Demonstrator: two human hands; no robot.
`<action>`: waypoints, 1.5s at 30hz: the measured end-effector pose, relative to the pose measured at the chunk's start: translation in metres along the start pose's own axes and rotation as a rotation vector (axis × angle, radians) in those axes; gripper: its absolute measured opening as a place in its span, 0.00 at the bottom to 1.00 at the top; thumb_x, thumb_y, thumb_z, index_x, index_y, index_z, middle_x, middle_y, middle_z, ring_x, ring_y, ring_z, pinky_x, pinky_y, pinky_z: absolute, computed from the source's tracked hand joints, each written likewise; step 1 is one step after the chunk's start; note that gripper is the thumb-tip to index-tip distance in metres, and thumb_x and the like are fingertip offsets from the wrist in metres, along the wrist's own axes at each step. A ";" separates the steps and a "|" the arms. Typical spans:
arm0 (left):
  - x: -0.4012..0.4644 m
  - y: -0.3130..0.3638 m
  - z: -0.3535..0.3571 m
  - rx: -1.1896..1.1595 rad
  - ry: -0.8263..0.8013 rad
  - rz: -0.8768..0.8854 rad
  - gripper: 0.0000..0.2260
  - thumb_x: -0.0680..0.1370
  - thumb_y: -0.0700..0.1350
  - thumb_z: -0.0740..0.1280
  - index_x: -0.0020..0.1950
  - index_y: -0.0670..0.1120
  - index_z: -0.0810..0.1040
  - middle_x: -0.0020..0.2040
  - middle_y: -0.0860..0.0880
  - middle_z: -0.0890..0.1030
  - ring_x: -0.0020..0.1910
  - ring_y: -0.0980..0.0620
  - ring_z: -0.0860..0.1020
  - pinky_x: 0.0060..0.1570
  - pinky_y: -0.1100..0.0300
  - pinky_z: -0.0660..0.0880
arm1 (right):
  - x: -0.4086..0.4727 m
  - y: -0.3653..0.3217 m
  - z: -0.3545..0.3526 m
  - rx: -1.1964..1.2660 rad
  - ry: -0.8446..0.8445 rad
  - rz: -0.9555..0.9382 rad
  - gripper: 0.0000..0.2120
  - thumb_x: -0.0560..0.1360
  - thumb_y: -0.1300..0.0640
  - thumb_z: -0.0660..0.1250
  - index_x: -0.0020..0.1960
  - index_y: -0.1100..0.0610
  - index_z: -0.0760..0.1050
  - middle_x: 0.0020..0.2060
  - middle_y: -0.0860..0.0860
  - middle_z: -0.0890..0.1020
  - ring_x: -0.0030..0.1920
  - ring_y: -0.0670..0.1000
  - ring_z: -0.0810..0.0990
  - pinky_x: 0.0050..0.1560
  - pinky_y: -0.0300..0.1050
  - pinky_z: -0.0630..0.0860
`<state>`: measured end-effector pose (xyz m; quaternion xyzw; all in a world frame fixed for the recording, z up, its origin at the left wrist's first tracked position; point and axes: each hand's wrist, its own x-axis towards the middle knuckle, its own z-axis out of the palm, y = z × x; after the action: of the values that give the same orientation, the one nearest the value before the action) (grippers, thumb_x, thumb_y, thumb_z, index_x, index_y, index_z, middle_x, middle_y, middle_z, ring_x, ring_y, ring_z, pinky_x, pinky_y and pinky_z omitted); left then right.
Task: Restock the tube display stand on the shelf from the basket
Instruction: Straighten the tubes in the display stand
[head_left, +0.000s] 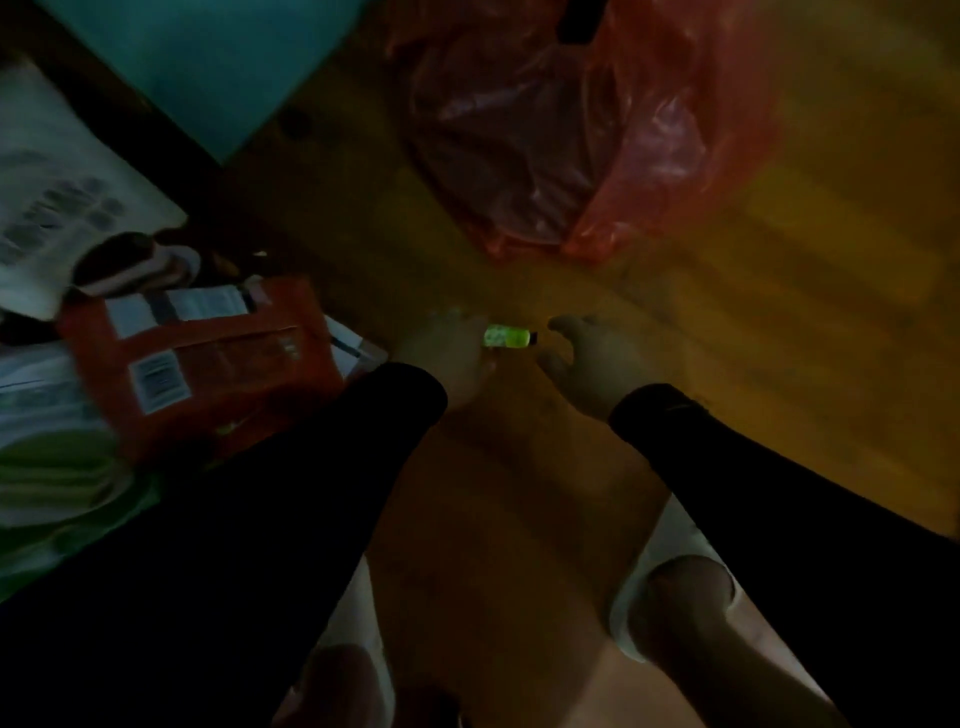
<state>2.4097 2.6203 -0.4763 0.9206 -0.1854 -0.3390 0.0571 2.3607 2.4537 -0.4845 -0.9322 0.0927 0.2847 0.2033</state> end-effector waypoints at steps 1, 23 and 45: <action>0.013 -0.002 0.007 0.019 -0.008 -0.014 0.22 0.80 0.51 0.64 0.72 0.47 0.67 0.67 0.42 0.70 0.66 0.41 0.69 0.61 0.49 0.69 | 0.014 0.005 0.009 0.008 -0.017 0.014 0.23 0.81 0.49 0.60 0.73 0.56 0.64 0.66 0.58 0.71 0.58 0.58 0.76 0.55 0.50 0.73; -0.093 0.038 -0.099 -0.258 0.135 0.172 0.16 0.77 0.52 0.69 0.63 0.49 0.76 0.58 0.47 0.77 0.56 0.48 0.76 0.53 0.56 0.73 | -0.085 -0.002 -0.128 0.195 -0.064 -0.139 0.13 0.76 0.48 0.69 0.59 0.49 0.78 0.52 0.46 0.80 0.52 0.49 0.79 0.55 0.48 0.76; -0.590 0.024 -0.327 -0.311 0.915 0.279 0.10 0.73 0.51 0.75 0.41 0.45 0.81 0.36 0.49 0.79 0.37 0.51 0.77 0.41 0.52 0.73 | -0.474 -0.292 -0.316 0.226 0.325 -0.960 0.08 0.72 0.55 0.74 0.50 0.55 0.79 0.44 0.49 0.85 0.45 0.45 0.83 0.48 0.34 0.77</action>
<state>2.1999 2.8156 0.1343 0.9219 -0.2099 0.0867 0.3138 2.2116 2.6068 0.1191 -0.8742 -0.2849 -0.0006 0.3932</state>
